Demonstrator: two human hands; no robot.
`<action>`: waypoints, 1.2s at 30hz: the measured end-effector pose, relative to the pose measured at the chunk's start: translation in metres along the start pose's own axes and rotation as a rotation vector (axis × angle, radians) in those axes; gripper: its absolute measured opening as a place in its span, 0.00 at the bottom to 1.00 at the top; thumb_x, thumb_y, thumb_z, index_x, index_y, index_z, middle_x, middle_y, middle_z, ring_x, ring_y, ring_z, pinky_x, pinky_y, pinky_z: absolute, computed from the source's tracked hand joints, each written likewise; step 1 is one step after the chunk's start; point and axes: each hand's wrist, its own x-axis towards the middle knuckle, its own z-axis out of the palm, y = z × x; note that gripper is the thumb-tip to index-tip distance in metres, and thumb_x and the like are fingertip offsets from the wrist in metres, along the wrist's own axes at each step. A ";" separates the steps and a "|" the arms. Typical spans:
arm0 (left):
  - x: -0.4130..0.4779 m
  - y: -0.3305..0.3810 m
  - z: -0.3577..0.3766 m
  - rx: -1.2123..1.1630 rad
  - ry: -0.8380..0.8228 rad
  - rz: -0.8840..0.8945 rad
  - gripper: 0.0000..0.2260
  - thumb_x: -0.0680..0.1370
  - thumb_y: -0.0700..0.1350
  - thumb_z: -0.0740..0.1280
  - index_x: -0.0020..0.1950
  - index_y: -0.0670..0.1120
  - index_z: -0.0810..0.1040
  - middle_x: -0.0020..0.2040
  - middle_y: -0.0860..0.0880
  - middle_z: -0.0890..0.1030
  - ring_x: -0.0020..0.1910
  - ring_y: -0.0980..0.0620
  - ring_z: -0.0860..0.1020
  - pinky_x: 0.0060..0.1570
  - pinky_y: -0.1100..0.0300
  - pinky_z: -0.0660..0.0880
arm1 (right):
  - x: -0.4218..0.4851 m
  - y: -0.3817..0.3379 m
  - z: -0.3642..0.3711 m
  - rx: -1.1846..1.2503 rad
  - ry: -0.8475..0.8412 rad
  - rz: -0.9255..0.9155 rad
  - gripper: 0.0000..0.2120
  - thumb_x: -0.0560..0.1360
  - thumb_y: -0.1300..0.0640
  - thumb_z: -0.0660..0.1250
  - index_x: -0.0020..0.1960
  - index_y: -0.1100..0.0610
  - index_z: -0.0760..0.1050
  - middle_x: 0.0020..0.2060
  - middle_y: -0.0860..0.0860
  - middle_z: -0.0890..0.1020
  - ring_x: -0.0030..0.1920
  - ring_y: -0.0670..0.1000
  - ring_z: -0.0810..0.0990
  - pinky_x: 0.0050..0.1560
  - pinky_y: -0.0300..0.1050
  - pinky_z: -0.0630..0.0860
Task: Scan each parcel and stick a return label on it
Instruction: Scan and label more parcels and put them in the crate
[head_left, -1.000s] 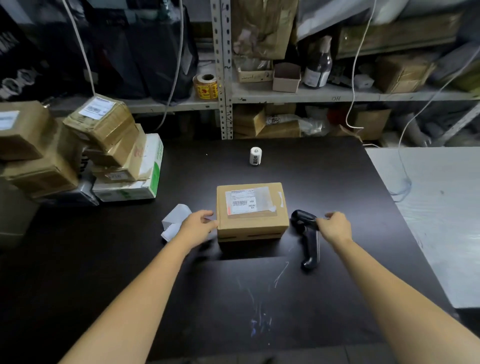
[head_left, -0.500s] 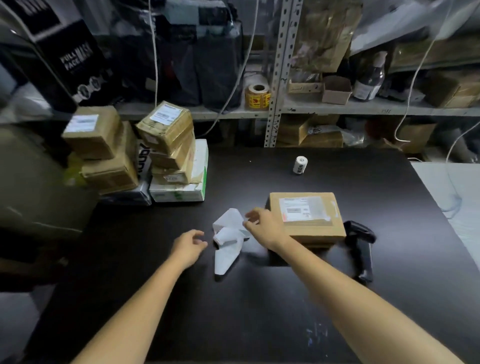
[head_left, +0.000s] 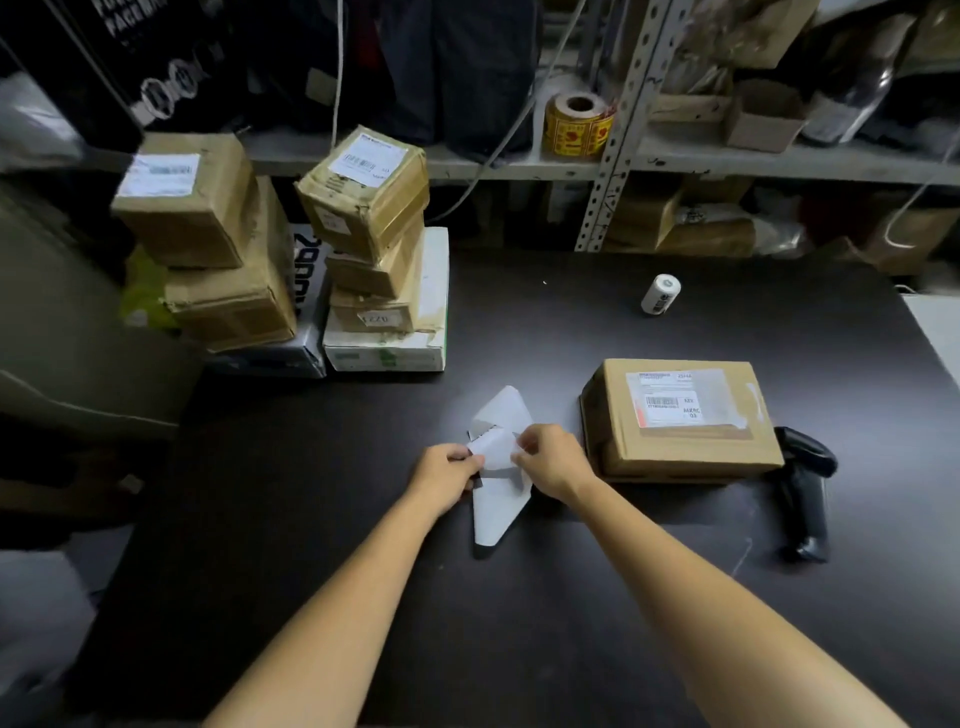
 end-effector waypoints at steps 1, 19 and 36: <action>0.000 -0.001 0.000 -0.041 0.006 -0.011 0.05 0.78 0.43 0.68 0.47 0.42 0.81 0.41 0.45 0.81 0.34 0.54 0.78 0.27 0.70 0.71 | -0.001 0.000 0.001 0.020 0.002 -0.021 0.03 0.77 0.54 0.68 0.49 0.53 0.77 0.45 0.50 0.81 0.47 0.53 0.79 0.47 0.42 0.72; -0.013 0.000 0.005 -0.176 0.034 0.105 0.06 0.76 0.39 0.71 0.51 0.46 0.80 0.47 0.48 0.80 0.46 0.54 0.76 0.46 0.66 0.72 | -0.024 0.000 -0.028 -0.036 0.057 -0.113 0.10 0.70 0.51 0.75 0.46 0.51 0.76 0.40 0.44 0.79 0.40 0.47 0.78 0.39 0.40 0.70; -0.025 0.002 0.005 -0.166 0.003 0.235 0.05 0.75 0.36 0.72 0.50 0.42 0.82 0.48 0.49 0.83 0.46 0.54 0.78 0.49 0.70 0.73 | -0.033 -0.016 -0.010 -0.144 0.125 -0.401 0.10 0.78 0.48 0.67 0.54 0.50 0.84 0.50 0.48 0.83 0.49 0.48 0.81 0.50 0.47 0.77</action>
